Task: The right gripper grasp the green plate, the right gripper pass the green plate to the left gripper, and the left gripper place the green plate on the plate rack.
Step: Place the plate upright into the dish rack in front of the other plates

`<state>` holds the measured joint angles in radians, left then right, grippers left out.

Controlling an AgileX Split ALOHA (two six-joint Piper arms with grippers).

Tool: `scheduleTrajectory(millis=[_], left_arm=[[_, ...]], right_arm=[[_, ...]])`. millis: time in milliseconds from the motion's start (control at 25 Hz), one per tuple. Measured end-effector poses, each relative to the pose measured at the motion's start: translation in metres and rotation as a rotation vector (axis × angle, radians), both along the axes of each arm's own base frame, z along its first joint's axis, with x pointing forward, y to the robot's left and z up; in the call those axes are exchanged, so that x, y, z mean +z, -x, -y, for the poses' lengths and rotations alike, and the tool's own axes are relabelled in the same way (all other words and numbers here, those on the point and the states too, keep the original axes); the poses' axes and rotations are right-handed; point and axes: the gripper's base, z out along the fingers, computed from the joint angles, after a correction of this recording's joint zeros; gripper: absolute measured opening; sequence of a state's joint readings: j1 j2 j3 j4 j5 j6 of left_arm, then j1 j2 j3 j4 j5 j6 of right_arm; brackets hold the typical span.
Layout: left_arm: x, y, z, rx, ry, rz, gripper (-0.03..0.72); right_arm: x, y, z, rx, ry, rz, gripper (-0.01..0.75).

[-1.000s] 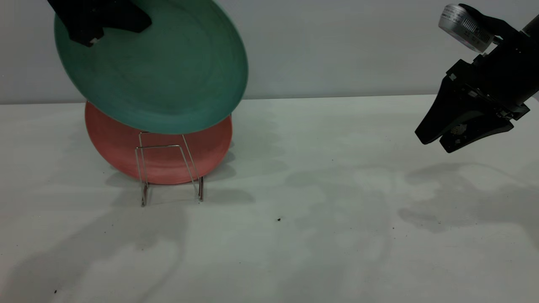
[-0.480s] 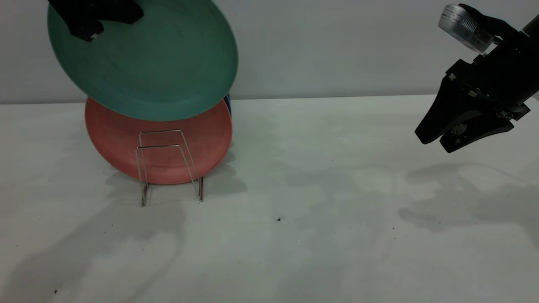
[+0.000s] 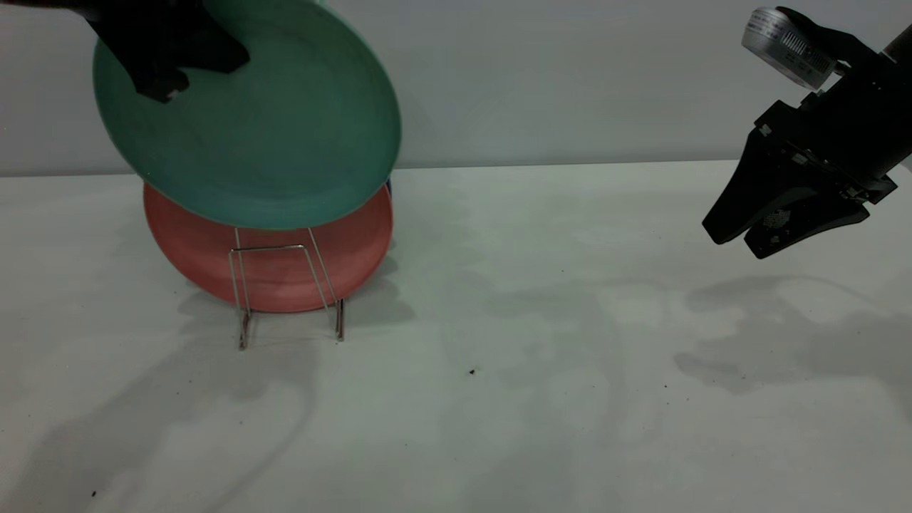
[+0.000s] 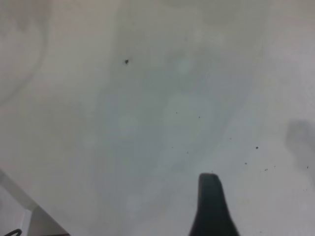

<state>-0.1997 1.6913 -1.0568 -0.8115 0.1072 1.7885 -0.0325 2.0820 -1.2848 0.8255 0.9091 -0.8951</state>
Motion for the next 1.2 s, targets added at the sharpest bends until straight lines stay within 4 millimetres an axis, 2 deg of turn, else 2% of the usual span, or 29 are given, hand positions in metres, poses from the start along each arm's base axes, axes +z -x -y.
scheduleTrajectory(millis=[440, 1200], left_arm=[[-0.006, -0.003, -0.009, 0.022, 0.000, -0.025, 0.309], [-0.055, -0.015, -0.009, 0.025, -0.045, -0.128, 0.309]], right_arm=[[0.000, 0.000, 0.000, -0.001, 0.001, -0.002, 0.546], [0.000, 0.000, 0.000, 0.000, 0.007, -0.003, 0.546]])
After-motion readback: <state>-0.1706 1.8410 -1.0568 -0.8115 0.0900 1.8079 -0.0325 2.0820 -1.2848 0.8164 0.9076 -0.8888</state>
